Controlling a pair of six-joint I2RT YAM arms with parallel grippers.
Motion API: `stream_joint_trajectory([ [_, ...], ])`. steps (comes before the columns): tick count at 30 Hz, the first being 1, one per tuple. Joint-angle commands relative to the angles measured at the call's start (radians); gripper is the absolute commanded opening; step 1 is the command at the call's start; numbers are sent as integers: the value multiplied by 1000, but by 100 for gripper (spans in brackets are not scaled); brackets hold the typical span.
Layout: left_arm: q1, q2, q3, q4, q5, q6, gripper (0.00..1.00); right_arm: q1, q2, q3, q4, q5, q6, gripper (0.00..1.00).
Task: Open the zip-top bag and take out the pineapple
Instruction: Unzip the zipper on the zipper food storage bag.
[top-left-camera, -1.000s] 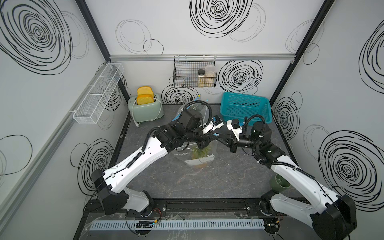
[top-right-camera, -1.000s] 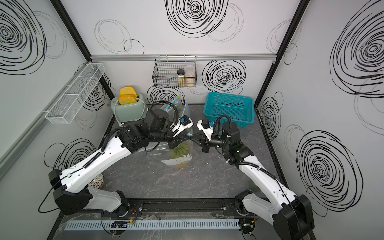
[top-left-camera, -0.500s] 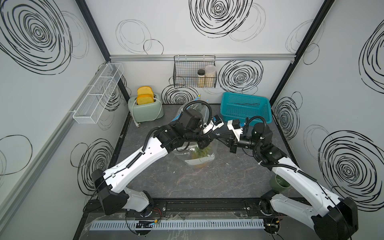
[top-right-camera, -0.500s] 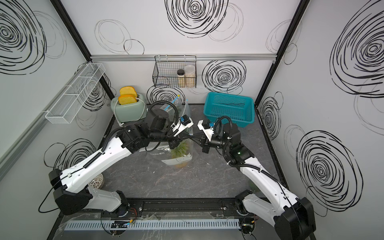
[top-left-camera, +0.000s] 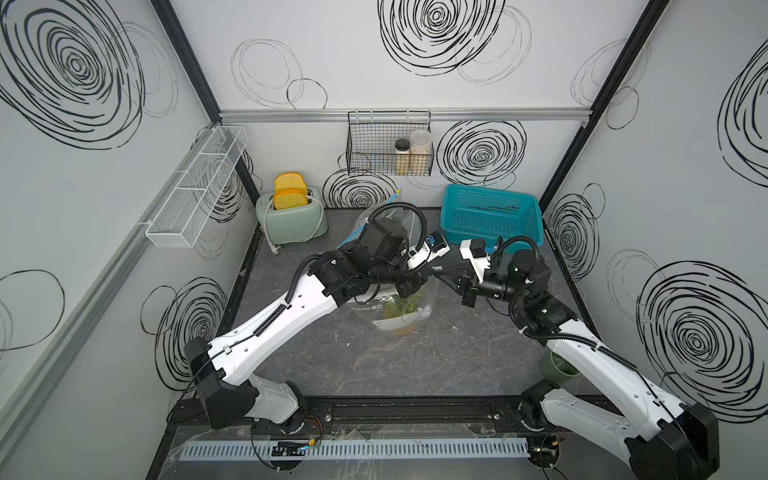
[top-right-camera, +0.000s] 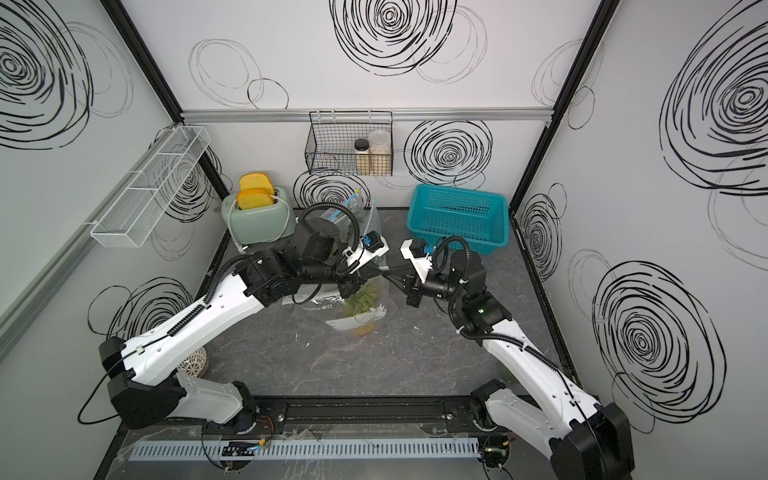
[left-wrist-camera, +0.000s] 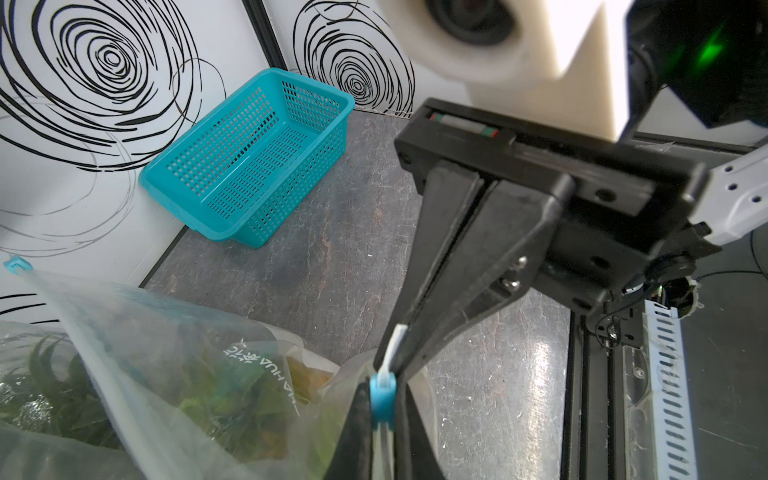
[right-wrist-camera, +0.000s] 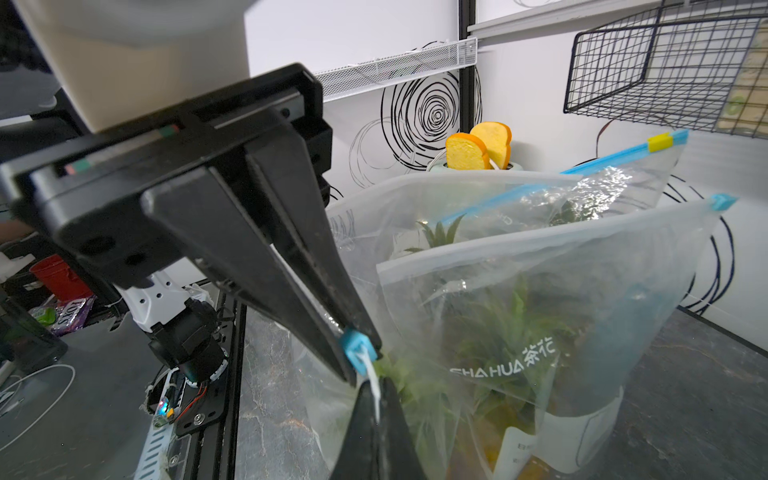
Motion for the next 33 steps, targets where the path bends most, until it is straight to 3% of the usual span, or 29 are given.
stream_joint_trajectory([
  [1,24,-5,34,-137,-123,17,0,-67,-43,-19,77,56,45,0],
  [22,25,-123,-48,-243,-241,-82,0,-291,-19,-47,102,46,130,0],
  [33,22,-234,-164,-295,-253,-220,0,-343,52,-22,121,44,135,0],
])
